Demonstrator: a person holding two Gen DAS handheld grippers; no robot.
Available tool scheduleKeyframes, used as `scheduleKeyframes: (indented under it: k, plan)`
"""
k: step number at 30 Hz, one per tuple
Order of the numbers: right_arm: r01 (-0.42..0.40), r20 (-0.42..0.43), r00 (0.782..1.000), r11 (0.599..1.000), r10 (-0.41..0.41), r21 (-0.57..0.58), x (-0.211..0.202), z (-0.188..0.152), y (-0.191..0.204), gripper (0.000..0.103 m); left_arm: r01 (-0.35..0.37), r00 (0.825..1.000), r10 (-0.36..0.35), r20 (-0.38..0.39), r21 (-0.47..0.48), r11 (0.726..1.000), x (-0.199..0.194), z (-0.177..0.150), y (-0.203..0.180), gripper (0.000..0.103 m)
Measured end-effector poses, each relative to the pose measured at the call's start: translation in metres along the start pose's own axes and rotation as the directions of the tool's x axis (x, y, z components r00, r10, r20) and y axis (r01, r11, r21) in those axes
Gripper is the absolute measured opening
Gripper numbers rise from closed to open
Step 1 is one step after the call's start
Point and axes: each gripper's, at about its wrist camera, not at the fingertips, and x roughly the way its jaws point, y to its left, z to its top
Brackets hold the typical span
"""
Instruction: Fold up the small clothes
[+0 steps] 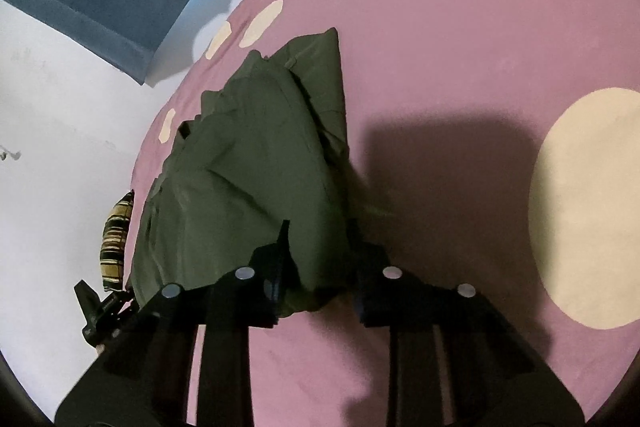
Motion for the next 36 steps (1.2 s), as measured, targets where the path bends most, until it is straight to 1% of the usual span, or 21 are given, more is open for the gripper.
scheduleKeyframes:
  k: [2, 8, 14, 18, 19, 21, 23, 24, 25, 26, 28, 30, 32, 36]
  plan:
    - [0.006, 0.001, 1.0, 1.0, -0.006, -0.007, 0.001, 0.0, 0.0, 0.023, -0.02, 1.0, 0.02, 0.003, 0.018, 1.0, 0.001, -0.001, -0.001, 0.034]
    - [-0.019, 0.009, 1.0, 1.0, 0.019, 0.012, 0.001, -0.002, -0.002, 0.024, -0.058, 0.998, 0.057, 0.016, 0.052, 0.997, 0.001, -0.003, -0.005, 0.034]
    - [-0.024, 0.023, 0.999, 0.999, 0.023, 0.047, -0.007, -0.001, -0.009, 0.03, -0.061, 0.998, 0.06, 0.017, 0.056, 0.997, 0.002, -0.002, -0.005, 0.034]
    - [0.008, 0.037, 0.999, 0.997, -0.01, 0.073, -0.019, 0.001, -0.013, 0.037, -0.059, 0.998, 0.058, 0.017, 0.054, 0.997, 0.002, -0.002, -0.005, 0.034]
    - [0.027, 0.045, 0.999, 0.997, -0.03, 0.077, -0.023, 0.002, -0.012, 0.039, -0.057, 0.998, 0.056, 0.017, 0.052, 0.997, 0.002, -0.002, -0.004, 0.034]
    - [0.072, 0.072, 0.994, 0.995, -0.077, 0.069, -0.032, 0.005, -0.007, 0.04, -0.057, 0.998, 0.056, 0.017, 0.051, 0.997, 0.002, -0.003, -0.005, 0.034]
    - [0.104, 0.117, 0.987, 0.993, -0.109, 0.048, -0.042, 0.008, 0.006, 0.041, -0.056, 0.998, 0.056, 0.017, 0.05, 0.997, 0.002, -0.002, -0.004, 0.034]
    - [0.098, 0.146, 0.984, 0.995, -0.102, 0.033, -0.049, 0.01, 0.018, 0.044, -0.056, 0.998, 0.055, 0.017, 0.05, 0.997, 0.002, -0.003, -0.005, 0.034]
    - [0.08, 0.168, 0.982, 0.997, -0.081, 0.017, -0.053, 0.012, 0.031, 0.049, -0.056, 0.998, 0.055, 0.017, 0.049, 0.997, 0.002, -0.003, -0.005, 0.034]
    - [0.068, 0.176, 0.982, 0.998, -0.068, 0.005, -0.054, 0.013, 0.039, 0.052, -0.056, 0.998, 0.056, 0.017, 0.05, 0.997, 0.002, -0.003, -0.004, 0.034]
    - [0.028, 0.186, 0.982, 0.998, -0.017, -0.055, -0.054, 0.014, 0.071, 0.06, -0.057, 0.998, 0.056, 0.017, 0.051, 0.997, 0.003, -0.003, -0.004, 0.034]
    - [-0.01, 0.162, 0.986, 0.992, 0.03, -0.123, -0.047, 0.011, 0.104, 0.064, -0.056, 0.998, 0.055, 0.018, 0.05, 0.997, 0.002, -0.003, -0.005, 0.034]
    - [-0.064, 0.107, 0.991, 0.981, 0.084, -0.182, -0.032, 0.005, 0.137, 0.066, -0.056, 0.998, 0.055, 0.017, 0.049, 0.997, 0.002, -0.003, -0.004, 0.034]
    - [-0.145, -0.013, 0.989, 0.962, 0.146, -0.23, 0.005, -0.01, 0.176, 0.067, -0.056, 0.998, 0.055, 0.018, 0.05, 0.997, 0.002, -0.003, -0.004, 0.035]
